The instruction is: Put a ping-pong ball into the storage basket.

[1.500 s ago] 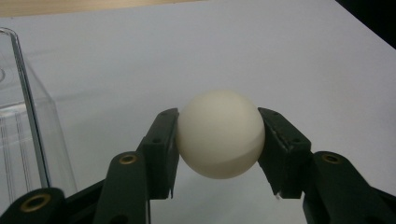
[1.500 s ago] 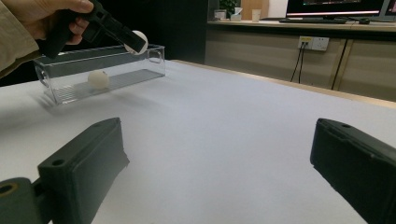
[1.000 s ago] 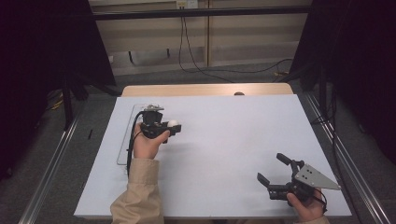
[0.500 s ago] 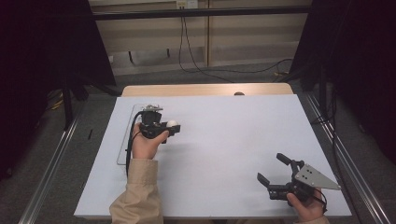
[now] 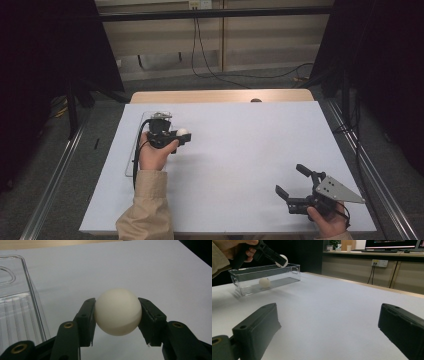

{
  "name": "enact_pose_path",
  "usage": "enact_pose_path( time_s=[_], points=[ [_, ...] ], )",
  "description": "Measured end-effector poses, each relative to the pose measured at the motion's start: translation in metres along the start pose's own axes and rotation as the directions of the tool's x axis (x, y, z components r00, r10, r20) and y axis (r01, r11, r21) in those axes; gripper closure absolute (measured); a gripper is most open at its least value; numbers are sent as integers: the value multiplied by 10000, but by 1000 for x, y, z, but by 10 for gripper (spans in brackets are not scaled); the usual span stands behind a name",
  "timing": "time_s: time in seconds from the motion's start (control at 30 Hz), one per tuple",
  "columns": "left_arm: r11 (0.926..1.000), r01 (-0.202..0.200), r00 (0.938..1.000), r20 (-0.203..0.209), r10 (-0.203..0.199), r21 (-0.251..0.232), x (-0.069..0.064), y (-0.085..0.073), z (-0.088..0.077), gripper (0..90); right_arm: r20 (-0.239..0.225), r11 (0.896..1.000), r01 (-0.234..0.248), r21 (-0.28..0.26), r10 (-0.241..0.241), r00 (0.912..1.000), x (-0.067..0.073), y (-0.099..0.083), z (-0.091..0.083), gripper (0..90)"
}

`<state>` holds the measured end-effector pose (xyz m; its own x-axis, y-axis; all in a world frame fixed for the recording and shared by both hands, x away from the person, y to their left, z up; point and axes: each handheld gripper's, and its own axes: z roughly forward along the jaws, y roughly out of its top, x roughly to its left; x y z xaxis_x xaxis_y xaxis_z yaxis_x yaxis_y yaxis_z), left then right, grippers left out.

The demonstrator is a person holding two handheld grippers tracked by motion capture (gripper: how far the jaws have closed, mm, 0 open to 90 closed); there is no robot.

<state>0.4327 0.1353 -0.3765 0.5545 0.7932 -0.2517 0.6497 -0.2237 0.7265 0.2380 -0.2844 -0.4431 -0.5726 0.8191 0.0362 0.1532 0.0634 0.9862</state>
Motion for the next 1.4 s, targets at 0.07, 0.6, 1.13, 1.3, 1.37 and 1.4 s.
enact_pose_path(
  time_s=[0.07,0.6,1.13,1.3,1.37,1.4],
  points=[
    [10000,75,10000,-9,-75,-32,0,0,-1,510,7,10000,7,-1,-7,10000,0,0,0,24],
    [10000,4,9999,-140,-4,-24,4,0,-5,510,8,10000,13,0,-13,10000,0,0,0,24],
    [10000,-22,9998,-213,22,-11,7,-1,-9,510,27,10000,-21,-9,21,10000,0,0,0,24],
    [10000,-40,9997,-247,40,-10,9,-2,-11,510,26,10000,-19,0,19,10000,0,0,0,24],
    [10000,0,9997,-263,0,-9,10,-2,-11,510,5,10000,-10,5,10,10000,0,0,1,24],
    [10000,8,9996,-273,-9,-6,10,-3,-12,510,8,10000,-12,7,12,10000,0,0,1,24]
  ],
)
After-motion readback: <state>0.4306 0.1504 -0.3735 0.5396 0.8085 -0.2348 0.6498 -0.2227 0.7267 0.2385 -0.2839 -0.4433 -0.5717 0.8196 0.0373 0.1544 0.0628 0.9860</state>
